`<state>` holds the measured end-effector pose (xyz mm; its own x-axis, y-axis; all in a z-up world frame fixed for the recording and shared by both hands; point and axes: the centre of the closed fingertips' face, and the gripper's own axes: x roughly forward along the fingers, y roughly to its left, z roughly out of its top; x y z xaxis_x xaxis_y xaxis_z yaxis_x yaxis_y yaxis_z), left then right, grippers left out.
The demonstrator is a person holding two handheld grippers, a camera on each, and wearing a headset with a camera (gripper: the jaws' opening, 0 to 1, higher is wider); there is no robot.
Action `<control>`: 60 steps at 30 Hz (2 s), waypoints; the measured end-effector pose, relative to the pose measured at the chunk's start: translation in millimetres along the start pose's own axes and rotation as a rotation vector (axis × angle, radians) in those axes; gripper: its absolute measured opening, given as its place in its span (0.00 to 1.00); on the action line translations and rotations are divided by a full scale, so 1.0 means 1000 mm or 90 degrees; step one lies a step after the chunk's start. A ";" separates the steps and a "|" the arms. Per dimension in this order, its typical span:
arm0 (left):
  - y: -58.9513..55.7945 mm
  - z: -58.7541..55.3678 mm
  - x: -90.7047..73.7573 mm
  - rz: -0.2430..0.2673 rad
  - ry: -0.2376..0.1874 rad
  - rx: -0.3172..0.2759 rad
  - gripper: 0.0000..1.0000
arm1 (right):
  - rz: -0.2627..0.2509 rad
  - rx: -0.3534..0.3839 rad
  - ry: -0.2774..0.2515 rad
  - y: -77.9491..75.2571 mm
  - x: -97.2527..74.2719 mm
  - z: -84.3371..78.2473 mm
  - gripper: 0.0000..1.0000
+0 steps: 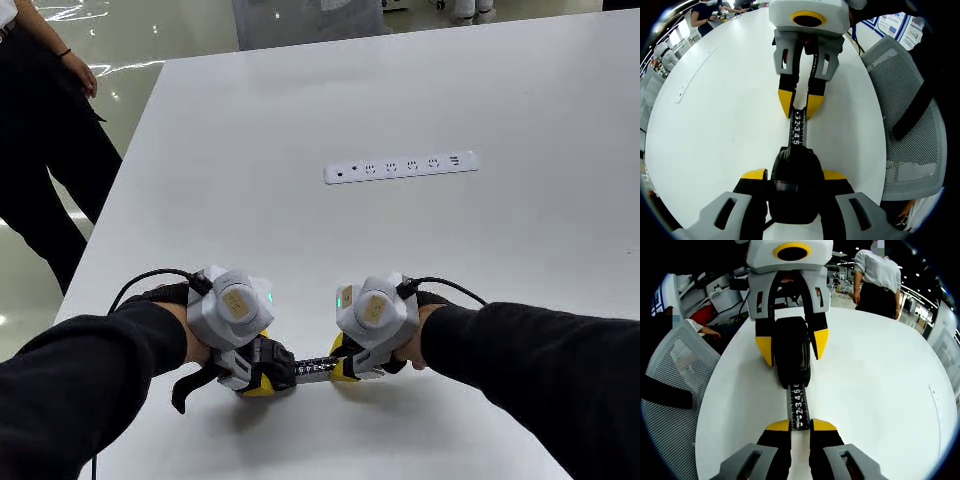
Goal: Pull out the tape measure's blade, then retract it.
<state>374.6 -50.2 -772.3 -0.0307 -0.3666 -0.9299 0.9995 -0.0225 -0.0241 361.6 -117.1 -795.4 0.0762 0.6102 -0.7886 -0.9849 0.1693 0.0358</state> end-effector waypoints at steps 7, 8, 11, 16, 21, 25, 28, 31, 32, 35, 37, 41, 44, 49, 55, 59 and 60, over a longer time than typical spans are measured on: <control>0.000 0.001 0.000 0.002 -0.004 -0.001 0.34 | -0.002 0.006 0.004 0.000 -0.008 -0.010 0.09; 0.000 0.000 0.000 0.002 -0.004 -0.001 0.34 | -0.004 0.007 0.006 0.000 -0.010 -0.012 0.09; 0.000 0.000 0.000 0.000 -0.004 -0.001 0.34 | -0.007 0.016 0.003 -0.001 -0.013 -0.016 0.09; 0.000 0.001 0.000 -0.004 -0.007 -0.003 0.34 | -0.006 0.006 0.013 0.000 -0.017 -0.022 0.09; 0.000 0.001 0.000 -0.004 -0.007 -0.001 0.34 | -0.008 0.011 0.018 -0.001 -0.020 -0.025 0.09; 0.000 0.001 0.000 -0.003 -0.007 0.000 0.34 | -0.008 0.020 0.019 -0.001 -0.024 -0.028 0.09; -0.001 0.001 0.000 -0.002 -0.006 0.001 0.34 | -0.009 0.018 0.021 0.000 -0.027 -0.032 0.09; -0.001 0.001 0.000 -0.001 -0.008 0.002 0.34 | -0.014 0.022 0.023 -0.002 -0.032 -0.038 0.09; 0.000 0.001 0.000 0.000 -0.008 0.002 0.34 | -0.016 0.023 0.024 -0.003 -0.034 -0.040 0.09; 0.000 0.001 0.000 -0.001 -0.010 0.001 0.34 | -0.018 0.022 0.029 -0.005 -0.040 -0.047 0.09; 0.000 0.001 0.000 -0.001 -0.009 0.001 0.34 | -0.017 0.035 0.026 -0.005 -0.044 -0.050 0.09; -0.001 0.001 0.000 -0.001 -0.009 0.001 0.34 | -0.019 0.041 0.023 -0.005 -0.048 -0.055 0.09; -0.001 0.001 0.000 -0.002 -0.009 0.001 0.34 | -0.020 0.044 0.023 -0.004 -0.052 -0.057 0.09; -0.001 0.002 0.000 0.000 -0.009 0.001 0.34 | -0.029 0.050 0.015 -0.003 -0.054 -0.064 0.09; 0.000 0.001 0.000 -0.002 -0.010 0.001 0.34 | -0.033 0.046 0.019 -0.003 -0.058 -0.072 0.09; 0.000 0.001 0.000 -0.001 -0.010 0.001 0.34 | -0.034 0.048 0.020 -0.003 -0.060 -0.075 0.09; -0.001 0.001 0.000 -0.001 -0.009 0.001 0.34 | -0.034 0.049 0.020 -0.004 -0.061 -0.075 0.09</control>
<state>373.9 -51.0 -771.6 -0.0318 -0.3801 -0.9244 0.9994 -0.0245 -0.0243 348.9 -212.9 -793.7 0.1224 0.5738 -0.8098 -0.9645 0.2610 0.0391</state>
